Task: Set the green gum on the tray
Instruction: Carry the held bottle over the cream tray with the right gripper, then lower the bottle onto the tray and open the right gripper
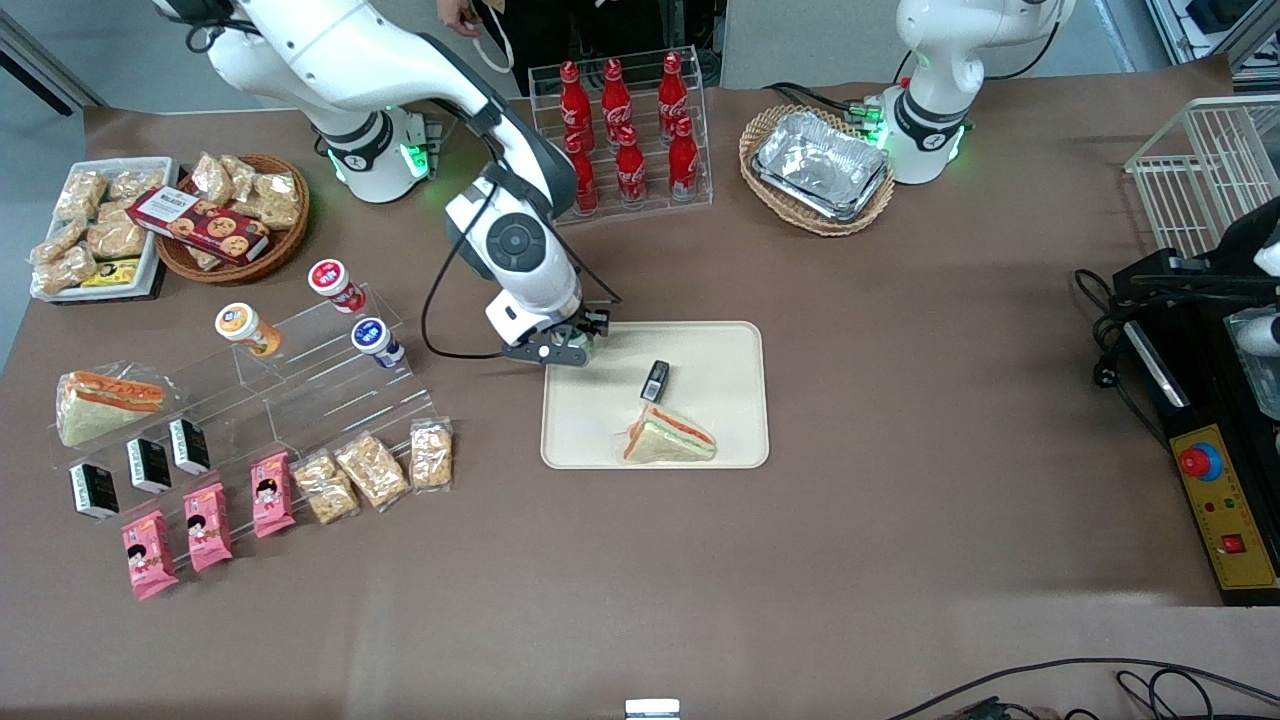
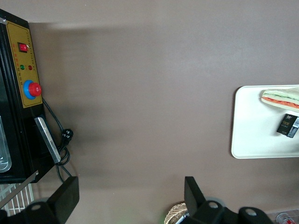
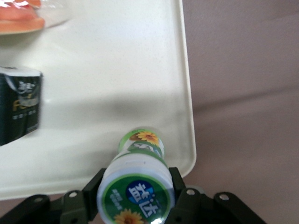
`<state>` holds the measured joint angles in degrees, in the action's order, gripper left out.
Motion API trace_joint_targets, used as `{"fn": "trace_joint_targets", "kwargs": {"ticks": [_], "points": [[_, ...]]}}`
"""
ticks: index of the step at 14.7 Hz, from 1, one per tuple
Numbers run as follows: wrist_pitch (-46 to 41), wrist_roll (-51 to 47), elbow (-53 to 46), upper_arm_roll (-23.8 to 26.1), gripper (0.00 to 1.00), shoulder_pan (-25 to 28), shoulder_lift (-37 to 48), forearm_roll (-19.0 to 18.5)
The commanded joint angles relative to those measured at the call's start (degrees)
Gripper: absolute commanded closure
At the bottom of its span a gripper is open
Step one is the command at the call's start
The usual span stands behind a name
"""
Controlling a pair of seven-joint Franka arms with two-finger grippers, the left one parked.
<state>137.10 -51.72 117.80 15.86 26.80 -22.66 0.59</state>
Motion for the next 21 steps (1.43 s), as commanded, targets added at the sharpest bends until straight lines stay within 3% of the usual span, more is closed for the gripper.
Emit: {"fn": "trace_joint_targets", "kwargs": {"ticks": [1, 5, 7, 8, 13, 21], "points": [[3.7, -3.1, -0.6, -0.4, 0.62, 1.1, -2.9, -2.6], [5.2, -3.2, -0.7, -0.4, 0.59, 1.1, -3.6, -2.8], [5.3, -3.2, -0.7, -0.4, 0.25, 1.1, -3.6, -2.8], [5.2, -3.5, -0.7, -0.4, 0.03, 1.1, -3.6, -2.8], [2.3, -3.2, -1.3, -0.8, 0.00, -0.2, -0.3, -2.9], [-29.4, 14.5, -10.8, -0.8, 0.00, -10.4, 13.8, -2.3]]}}
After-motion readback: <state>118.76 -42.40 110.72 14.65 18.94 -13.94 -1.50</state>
